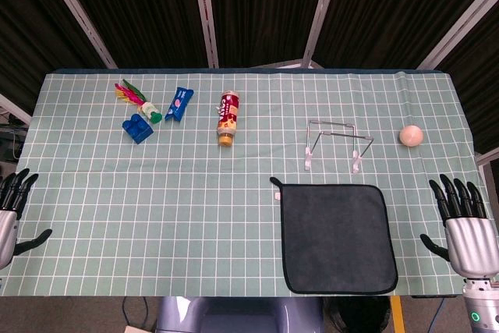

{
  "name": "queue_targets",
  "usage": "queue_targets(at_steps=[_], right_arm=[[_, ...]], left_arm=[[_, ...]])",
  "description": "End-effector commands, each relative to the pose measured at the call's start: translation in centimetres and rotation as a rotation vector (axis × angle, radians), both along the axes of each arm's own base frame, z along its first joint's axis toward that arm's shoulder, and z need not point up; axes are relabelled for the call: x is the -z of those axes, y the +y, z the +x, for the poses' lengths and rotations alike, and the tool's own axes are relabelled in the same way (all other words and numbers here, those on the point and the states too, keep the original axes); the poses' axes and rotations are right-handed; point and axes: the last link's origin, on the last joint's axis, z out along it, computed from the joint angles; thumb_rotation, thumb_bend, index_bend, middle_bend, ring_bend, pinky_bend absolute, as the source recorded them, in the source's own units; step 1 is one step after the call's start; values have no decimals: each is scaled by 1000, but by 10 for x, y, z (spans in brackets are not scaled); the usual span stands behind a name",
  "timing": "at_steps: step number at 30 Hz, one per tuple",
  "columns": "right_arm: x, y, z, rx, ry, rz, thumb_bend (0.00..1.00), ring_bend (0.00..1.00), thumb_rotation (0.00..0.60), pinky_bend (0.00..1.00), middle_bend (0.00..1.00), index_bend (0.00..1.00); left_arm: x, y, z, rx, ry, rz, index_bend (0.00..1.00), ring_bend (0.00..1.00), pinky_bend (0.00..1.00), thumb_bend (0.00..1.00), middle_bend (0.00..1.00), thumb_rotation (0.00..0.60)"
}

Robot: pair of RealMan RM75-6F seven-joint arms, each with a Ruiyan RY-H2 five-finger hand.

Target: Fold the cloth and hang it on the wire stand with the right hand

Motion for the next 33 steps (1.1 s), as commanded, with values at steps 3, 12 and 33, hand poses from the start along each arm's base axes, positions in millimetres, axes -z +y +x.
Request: queue_targets(at_steps=[3,12,33], right_arm=[[4,3,0,26,21,50,0,0,600,0,0,0],[56,30,-9,-62,72,410,0,0,600,0,0,0],[129,49,-5,-252,40,676,71,0,600,0,43,338]], left_arm=[[0,0,-1,-5,2,-3,0,0,0,0,0,600],[2,5,-3,-25,18,-14,0,0,0,0,0,600],[10,10,-9,-68,53,-23,0,0,0,0,0,600]])
